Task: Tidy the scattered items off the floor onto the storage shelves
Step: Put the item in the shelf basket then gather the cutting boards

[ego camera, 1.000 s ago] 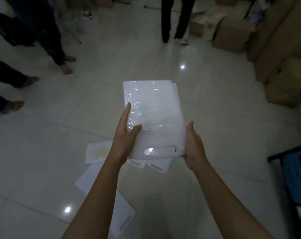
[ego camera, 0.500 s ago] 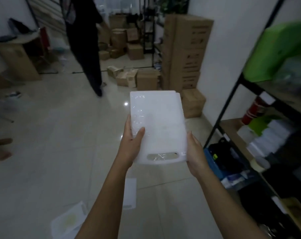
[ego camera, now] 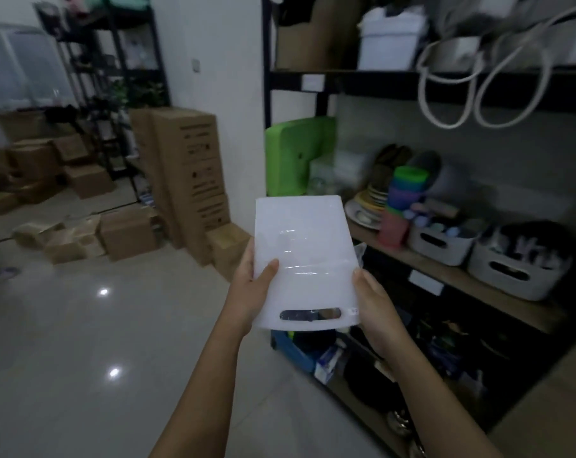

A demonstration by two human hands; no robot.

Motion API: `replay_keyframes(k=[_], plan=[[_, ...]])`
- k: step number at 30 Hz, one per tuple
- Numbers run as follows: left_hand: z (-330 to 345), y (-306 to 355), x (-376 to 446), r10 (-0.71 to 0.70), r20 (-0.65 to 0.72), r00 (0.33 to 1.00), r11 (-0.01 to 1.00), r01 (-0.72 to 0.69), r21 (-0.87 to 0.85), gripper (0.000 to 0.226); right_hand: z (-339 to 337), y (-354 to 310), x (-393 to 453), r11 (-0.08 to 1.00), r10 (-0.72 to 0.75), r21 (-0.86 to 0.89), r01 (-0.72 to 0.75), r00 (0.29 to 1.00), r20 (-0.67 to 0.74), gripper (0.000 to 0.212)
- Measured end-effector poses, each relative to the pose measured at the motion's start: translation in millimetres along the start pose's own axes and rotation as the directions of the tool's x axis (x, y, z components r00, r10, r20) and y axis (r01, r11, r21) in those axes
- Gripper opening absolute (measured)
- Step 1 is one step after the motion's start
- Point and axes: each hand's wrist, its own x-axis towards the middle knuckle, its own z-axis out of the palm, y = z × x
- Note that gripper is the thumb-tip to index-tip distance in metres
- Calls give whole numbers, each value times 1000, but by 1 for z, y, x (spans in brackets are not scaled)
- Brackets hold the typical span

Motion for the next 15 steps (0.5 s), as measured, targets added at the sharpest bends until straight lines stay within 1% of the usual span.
replay_keyframes(k=[1, 3, 4, 6, 7, 9, 11, 13, 15], plan=[[17, 2, 10, -13, 31, 999, 1000, 13, -22, 53, -15, -5, 2, 1000, -7, 7, 7, 1000, -15, 40], [49, 7, 27, -24, 95, 995, 999, 28, -46, 52, -45, -14, 6, 1000, -4, 20, 5, 999, -42, 54], [65, 8, 36, -27, 128, 991, 998, 35, -58, 50, -60, -19, 6, 999, -23, 33, 24, 999, -48, 52], [97, 13, 49, -27, 209, 978, 993, 49, -104, 47, -87, -32, 5, 993, -78, 85, 81, 996, -36, 40], [113, 13, 57, -23, 250, 968, 990, 57, -130, 47, -100, -40, 3, 988, -103, 114, 108, 994, -47, 38], [145, 10, 72, -44, 319, 947, 979, 105, -176, 51, -122, -52, 1, 974, -153, 149, 169, 982, -114, 39], [174, 13, 81, -68, 376, 924, 970, 150, -193, 53, -144, -52, 0, 968, -162, 156, 198, 963, -216, 38], [208, 11, 89, -106, 443, 890, 950, 223, -221, 49, -166, -56, -3, 967, -138, 162, 199, 936, -324, 37], [218, 16, 89, -115, 463, 879, 944, 242, -225, 43, -171, -59, -5, 963, -98, 198, 182, 923, -371, 37]])
